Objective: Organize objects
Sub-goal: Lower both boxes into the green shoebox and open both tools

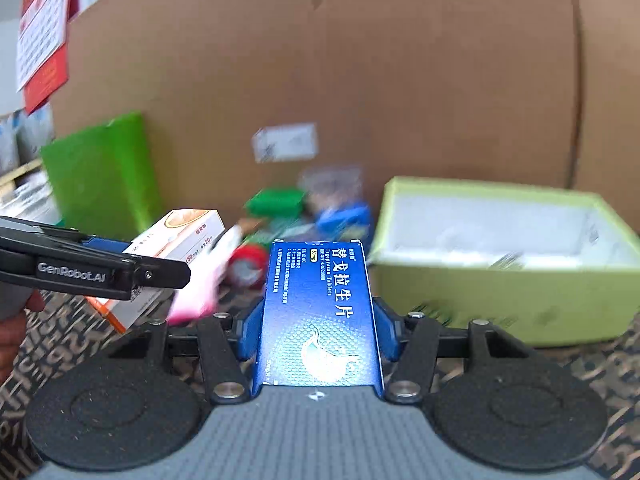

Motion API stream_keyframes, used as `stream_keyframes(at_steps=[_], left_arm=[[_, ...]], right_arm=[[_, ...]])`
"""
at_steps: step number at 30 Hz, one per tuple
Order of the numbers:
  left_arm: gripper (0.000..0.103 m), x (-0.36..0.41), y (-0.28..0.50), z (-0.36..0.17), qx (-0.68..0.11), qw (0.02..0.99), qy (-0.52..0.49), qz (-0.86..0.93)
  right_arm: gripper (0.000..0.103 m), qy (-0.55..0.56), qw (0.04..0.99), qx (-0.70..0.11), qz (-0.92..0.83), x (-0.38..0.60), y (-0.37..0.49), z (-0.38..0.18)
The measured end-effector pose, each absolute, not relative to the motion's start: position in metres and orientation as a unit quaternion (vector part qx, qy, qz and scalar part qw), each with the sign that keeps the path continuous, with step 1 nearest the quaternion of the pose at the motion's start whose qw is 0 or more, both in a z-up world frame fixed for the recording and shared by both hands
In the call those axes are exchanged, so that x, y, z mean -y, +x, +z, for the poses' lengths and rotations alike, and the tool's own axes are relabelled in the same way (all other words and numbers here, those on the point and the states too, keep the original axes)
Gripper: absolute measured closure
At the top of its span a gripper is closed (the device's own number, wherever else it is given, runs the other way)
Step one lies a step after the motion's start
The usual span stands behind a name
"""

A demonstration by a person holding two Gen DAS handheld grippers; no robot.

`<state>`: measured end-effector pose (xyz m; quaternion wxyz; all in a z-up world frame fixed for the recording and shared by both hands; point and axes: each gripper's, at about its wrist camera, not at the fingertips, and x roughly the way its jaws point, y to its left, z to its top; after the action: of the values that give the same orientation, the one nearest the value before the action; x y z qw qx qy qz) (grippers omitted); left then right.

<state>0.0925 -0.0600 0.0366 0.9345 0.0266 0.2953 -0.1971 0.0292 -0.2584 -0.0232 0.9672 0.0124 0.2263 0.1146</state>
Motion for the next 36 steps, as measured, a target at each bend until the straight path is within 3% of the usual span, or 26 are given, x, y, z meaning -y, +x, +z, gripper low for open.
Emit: stream_keyframes(at_steps=[9,16,30,31,32,34,36], left_arm=[[0.037,0.157,0.120,0.069,-0.259,0.926,0.032,-0.274],[0.037,0.216,0.163,0.058,-0.274,0.917,0.012,-0.288],[0.037,0.276,0.222,0.003,-0.336,0.898,0.009,-0.284],[0.031,0.277,0.222,0.002,-0.330,0.899,0.011,-0.287],[0.017,0.278,0.221,0.001,-0.324,0.902,0.014,-0.286],[0.000,0.277,0.217,0.001,-0.305,0.911,0.016,-0.277],[0.000,0.270,0.212,0.006,-0.288,0.917,0.015,-0.274]], right_arm=[[0.043,-0.015,0.985,-0.170,0.015,0.328,0.047,0.012],[0.043,-0.026,0.986,-0.157,-0.051,0.384,0.084,0.012],[0.043,-0.053,0.962,-0.260,-0.066,0.419,0.166,-0.036],[0.043,-0.054,0.961,-0.263,-0.067,0.419,0.168,-0.039],[0.043,-0.057,0.960,-0.266,-0.069,0.419,0.170,-0.041],[0.039,-0.071,0.957,-0.272,-0.071,0.418,0.174,-0.046],[0.031,-0.087,0.954,-0.276,-0.075,0.420,0.172,-0.050]])
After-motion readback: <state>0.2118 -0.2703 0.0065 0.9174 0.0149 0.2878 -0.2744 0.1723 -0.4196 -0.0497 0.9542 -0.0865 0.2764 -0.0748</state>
